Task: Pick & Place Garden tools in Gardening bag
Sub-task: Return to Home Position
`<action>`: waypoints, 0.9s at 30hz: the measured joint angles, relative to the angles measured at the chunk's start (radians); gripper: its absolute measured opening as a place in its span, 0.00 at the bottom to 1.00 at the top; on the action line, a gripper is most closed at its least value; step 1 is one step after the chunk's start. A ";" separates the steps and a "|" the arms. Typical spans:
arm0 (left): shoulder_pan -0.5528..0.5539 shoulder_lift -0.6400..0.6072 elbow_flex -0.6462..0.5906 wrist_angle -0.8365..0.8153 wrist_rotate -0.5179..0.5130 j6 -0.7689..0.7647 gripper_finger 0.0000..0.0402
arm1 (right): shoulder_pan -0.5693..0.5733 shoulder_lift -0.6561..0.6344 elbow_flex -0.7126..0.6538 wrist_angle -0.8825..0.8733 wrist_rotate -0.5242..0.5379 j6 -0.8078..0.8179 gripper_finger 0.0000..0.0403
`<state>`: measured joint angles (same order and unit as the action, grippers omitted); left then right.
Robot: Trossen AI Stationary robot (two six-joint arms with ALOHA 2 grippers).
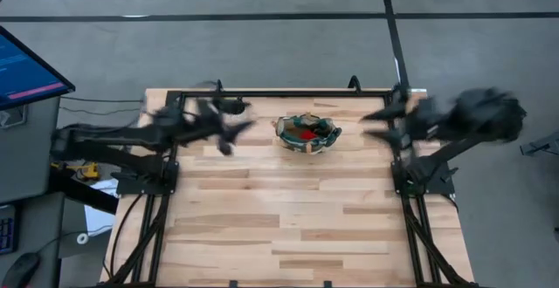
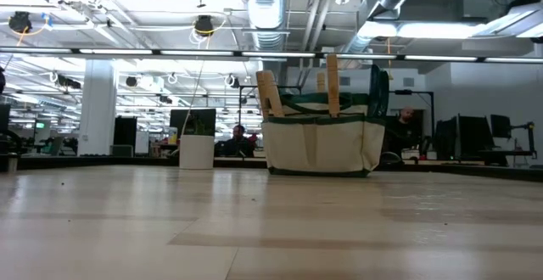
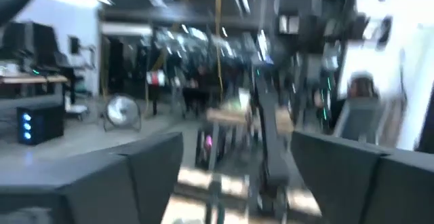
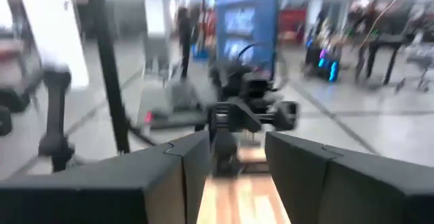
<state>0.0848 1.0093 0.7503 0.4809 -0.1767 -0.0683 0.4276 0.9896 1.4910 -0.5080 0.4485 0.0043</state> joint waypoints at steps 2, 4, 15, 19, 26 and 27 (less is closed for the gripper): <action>0.021 -0.096 0.000 -0.045 0.010 -0.039 0.59 | -0.023 -0.073 0.002 -0.023 -0.004 -0.004 0.32; 0.037 -0.172 0.001 -0.102 0.047 -0.068 0.51 | -0.039 -0.142 -0.003 -0.081 0.000 -0.003 0.29; 0.046 -0.473 0.000 -0.479 0.125 0.005 0.01 | -0.058 -0.607 -0.452 0.017 0.107 0.021 0.02; 0.046 -0.542 -0.023 -0.543 0.127 0.006 0.00 | -0.058 -0.778 -0.624 0.146 0.102 0.025 0.02; 0.046 -0.687 -0.218 -0.510 0.143 -0.099 0.00 | -0.058 -0.987 -0.878 0.266 0.108 0.044 0.00; 0.046 -0.708 -0.248 -0.492 0.151 -0.120 0.00 | -0.058 -0.983 -0.900 0.269 0.111 0.054 0.00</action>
<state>0.1307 0.3011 0.5025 -0.0112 -0.0257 -0.1879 0.3699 0.0061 0.5910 -0.2388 0.5600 0.0580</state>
